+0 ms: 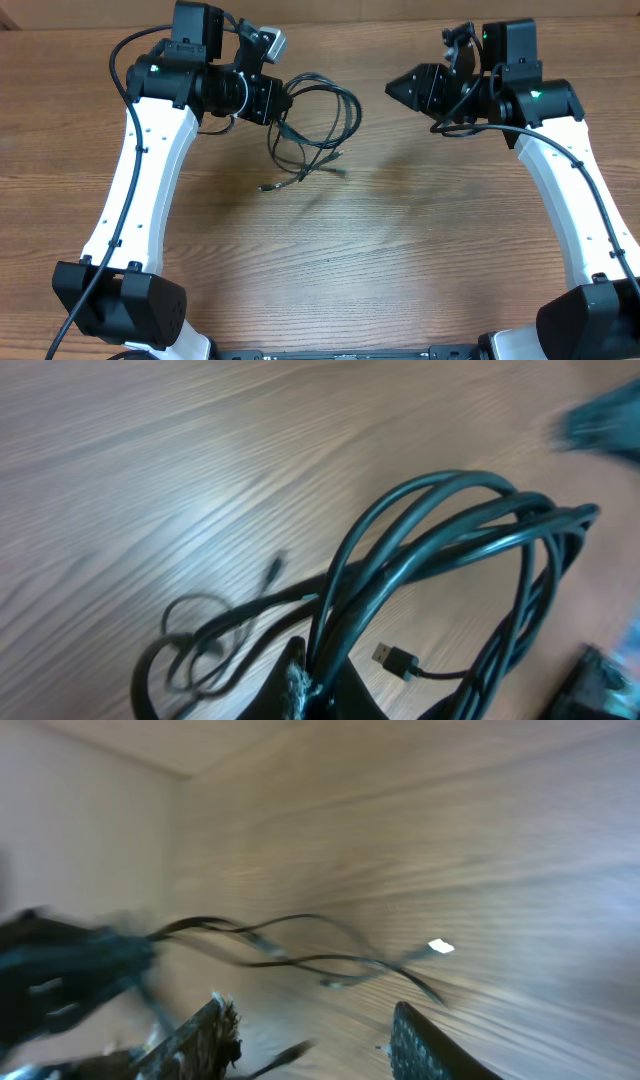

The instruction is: Untangle cables

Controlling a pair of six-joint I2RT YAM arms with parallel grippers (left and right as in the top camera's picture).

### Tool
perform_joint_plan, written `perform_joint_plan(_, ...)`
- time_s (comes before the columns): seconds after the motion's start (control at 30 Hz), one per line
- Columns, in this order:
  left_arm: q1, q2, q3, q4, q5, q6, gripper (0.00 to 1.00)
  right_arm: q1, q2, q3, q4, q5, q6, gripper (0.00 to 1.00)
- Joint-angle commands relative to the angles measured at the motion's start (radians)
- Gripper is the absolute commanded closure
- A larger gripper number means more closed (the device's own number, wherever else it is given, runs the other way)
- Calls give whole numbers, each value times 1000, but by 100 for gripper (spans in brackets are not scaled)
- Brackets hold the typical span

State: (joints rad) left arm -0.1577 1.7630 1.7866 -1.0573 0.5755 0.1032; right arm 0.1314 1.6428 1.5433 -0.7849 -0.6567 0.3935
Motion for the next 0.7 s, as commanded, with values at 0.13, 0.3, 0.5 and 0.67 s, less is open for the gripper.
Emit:
perform_joint_plan(0.13,-21,1,2,-20,-316,-316,96,71,-31,29,77,-94,160,51)
perform_joint_plan(0.3,-75,2,1,-20,-317,-396,96,226,-5,29,97,208,394,56)
perform_joint_plan(0.5,-98,2,1,-16,-317,-455,96,274,32,29,202,221,475,61)
perform_joint_plan(0.67,-94,2,1,-11,-317,-502,96,274,51,29,237,208,475,61)
